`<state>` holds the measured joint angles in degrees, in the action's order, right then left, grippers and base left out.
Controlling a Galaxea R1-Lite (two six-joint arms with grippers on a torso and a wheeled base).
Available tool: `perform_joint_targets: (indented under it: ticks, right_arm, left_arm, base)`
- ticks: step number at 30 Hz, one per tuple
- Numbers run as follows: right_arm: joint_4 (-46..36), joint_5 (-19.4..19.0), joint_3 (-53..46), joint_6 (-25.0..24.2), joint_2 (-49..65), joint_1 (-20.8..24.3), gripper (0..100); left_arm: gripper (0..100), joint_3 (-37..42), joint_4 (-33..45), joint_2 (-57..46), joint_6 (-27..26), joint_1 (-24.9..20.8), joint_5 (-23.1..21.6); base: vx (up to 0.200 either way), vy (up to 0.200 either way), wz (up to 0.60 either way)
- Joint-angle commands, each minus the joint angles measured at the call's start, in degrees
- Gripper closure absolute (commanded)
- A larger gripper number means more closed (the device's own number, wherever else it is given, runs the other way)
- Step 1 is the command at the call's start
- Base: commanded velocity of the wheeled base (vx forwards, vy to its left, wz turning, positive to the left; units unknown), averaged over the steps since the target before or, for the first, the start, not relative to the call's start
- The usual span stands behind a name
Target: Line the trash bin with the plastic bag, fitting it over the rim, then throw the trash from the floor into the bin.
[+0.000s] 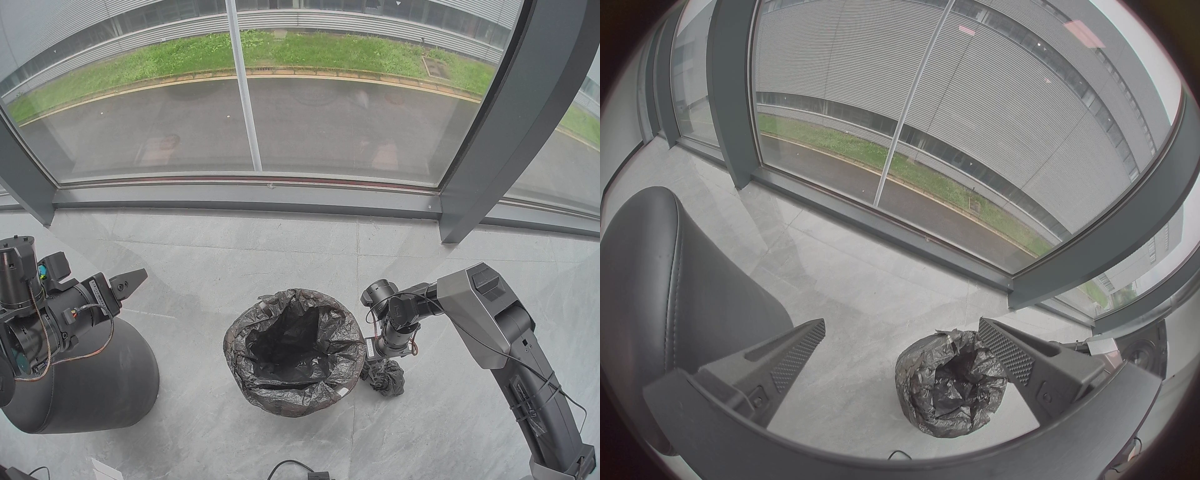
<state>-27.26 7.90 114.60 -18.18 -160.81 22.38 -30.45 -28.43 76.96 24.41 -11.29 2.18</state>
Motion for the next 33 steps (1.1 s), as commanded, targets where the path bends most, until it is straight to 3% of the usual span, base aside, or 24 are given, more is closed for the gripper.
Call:
perform_joint_targets:
  ticks: [1,18,19,33]
  right_arm:
    - [0.5,0.0,0.0,0.0,0.0,0.0,0]
    - [1.4,0.2,0.0,0.4,-3.3,1.0,0]
    - [1.4,0.2,0.0,0.4,-3.5,1.0,100]
    - [1.0,1.0,0.0,0.6,-3.7,1.0,100]
  left_arm:
    - [0,0.8,-1.4,0.2,-0.1,0.0,0.0]
    - [0,1.2,-2.2,0.4,-0.1,0.0,0.0]
    - [0,1.2,-2.2,0.4,-0.1,0.0,0.0]
    - [0,1.2,-2.2,0.1,-0.1,0.0,0.0]
  base:
    - [0.0,0.0,0.0]
    - [0.0,0.0,0.0]
    - [0.0,0.0,0.0]
    - [0.0,0.0,0.0]
